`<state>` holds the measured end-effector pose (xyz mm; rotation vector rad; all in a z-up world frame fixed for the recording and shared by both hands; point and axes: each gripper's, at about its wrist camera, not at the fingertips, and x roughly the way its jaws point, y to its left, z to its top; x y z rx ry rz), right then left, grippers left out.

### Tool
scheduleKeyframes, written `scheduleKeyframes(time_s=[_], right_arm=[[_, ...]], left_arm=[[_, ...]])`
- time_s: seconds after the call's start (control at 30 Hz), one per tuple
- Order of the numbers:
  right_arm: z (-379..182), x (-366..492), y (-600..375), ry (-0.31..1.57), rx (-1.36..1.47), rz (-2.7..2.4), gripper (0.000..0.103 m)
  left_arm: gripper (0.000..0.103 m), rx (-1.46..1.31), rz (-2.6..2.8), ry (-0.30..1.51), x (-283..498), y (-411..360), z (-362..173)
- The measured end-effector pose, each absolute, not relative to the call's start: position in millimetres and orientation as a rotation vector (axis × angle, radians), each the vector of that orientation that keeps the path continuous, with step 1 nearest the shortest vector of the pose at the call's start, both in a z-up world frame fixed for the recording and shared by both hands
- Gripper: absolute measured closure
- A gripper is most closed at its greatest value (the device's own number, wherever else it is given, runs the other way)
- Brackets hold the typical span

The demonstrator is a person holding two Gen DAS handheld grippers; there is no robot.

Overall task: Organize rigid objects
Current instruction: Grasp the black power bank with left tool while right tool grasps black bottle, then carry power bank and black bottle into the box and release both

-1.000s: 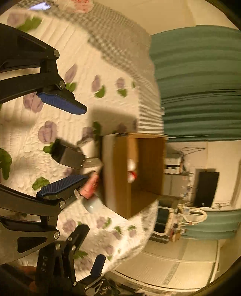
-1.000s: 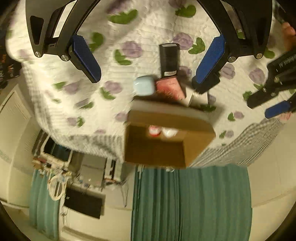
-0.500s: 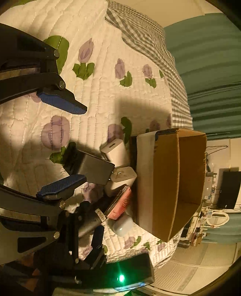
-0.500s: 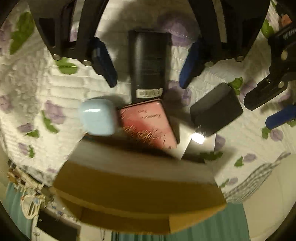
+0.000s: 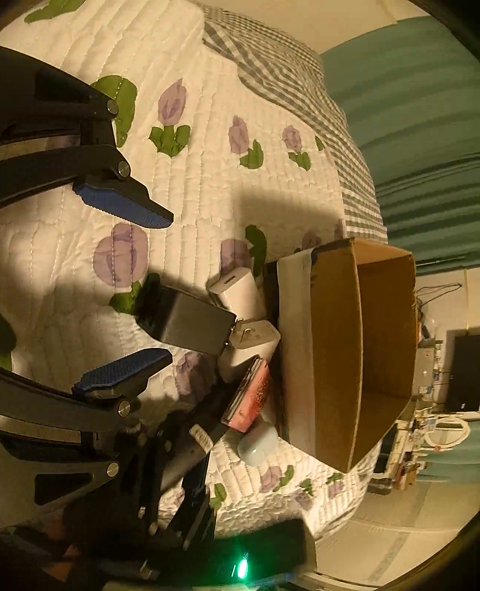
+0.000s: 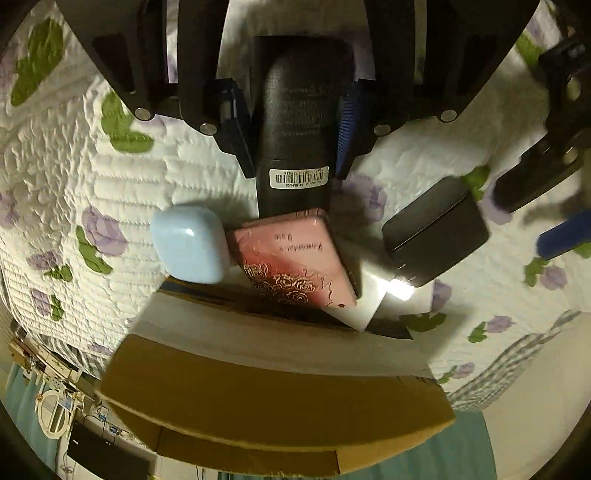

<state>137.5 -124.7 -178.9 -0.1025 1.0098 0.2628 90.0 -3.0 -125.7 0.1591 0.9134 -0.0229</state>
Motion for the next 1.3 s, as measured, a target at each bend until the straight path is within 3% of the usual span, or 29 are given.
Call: scheduleKeyframes(time_s=[0.53,0.67,0.73,1.3], right_arm=[[-151,102,-153,0.973,-0.038,0.279,0.063],[-156,106,-151,0.99,-0.034,0.278,0.063],[-158,106,-150,0.999,-0.038,0.277,0.064],[-145,70,-147,0.966,-0.071,0.23,0.064]], left_arm=[[0.033,0.225,-0.05,0.993,138,-19,-171],[0.037,0.22,-0.075,0.974,136,-20,-171],[0.057,0.218,-0.086,0.953,130,-21,-167],[0.063,0.14,-0.106,0.915,70,-24,-133]])
